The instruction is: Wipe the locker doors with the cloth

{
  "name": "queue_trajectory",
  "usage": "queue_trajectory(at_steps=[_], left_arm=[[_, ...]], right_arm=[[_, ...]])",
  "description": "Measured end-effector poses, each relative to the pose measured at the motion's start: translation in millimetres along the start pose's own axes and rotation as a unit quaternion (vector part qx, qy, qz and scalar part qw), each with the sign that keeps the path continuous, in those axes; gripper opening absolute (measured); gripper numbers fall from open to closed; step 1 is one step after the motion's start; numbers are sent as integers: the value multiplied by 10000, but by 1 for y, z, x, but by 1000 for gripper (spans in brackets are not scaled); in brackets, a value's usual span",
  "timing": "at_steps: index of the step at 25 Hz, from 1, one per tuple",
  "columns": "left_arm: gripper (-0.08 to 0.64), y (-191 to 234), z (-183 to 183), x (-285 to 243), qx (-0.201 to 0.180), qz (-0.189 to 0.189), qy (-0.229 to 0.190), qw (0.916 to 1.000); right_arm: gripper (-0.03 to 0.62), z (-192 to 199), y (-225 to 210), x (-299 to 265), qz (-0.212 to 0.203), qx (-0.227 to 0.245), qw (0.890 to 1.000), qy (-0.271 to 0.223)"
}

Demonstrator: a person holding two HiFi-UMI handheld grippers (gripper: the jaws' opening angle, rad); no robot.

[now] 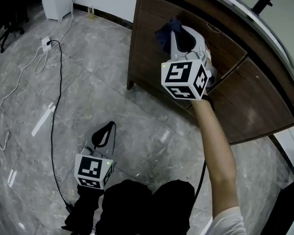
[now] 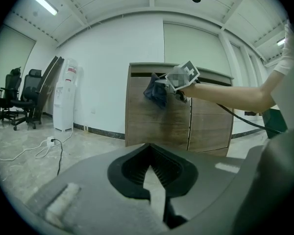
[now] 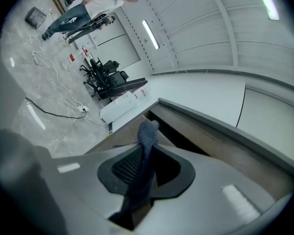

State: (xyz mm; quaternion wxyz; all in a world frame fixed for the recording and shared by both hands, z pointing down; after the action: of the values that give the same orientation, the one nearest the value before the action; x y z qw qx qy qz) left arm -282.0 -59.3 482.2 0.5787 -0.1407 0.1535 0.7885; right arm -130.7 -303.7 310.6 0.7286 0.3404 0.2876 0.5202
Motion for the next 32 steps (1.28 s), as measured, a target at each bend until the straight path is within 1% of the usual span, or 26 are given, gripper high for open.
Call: queue_trajectory(at_steps=[7,11,14,19,27,32], left_arm=[[3,4,-4,5,-9,-58,-37,10000],[3,7,-6,7,-31,-121,-61,9999],[3,8,-6,6,-40,-139,-55,9999],[3,12,-1,8,19,-184,-37,9998],[3,19,7,10,83,-271,35,9996],[3,26,11,11,91,-353,60,9993]], right_arm=[[57,-21,-30,-17,207,16,9998,24],[58,-17,-31,-27,147,-92,9997,178],[57,-9,-25,-33,110,-77,9996,251],[57,-2,0,-40,-39,-42,9995,320],[57,33,58,-52,-399,35,9974,599],[57,49,84,-57,-594,20,9955,743]])
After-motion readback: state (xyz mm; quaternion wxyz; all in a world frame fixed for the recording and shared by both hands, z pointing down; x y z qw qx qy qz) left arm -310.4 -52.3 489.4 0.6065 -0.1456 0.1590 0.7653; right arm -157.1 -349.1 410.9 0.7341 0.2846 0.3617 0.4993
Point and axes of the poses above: the fingertips, and each gripper's own axes: x backward along the fingers, y to its left, z out of its underside, the point moved 7 cm from there along x, backward along the fingers, and after that the axes turned 9 degrees about y, right-handed, at the moved point
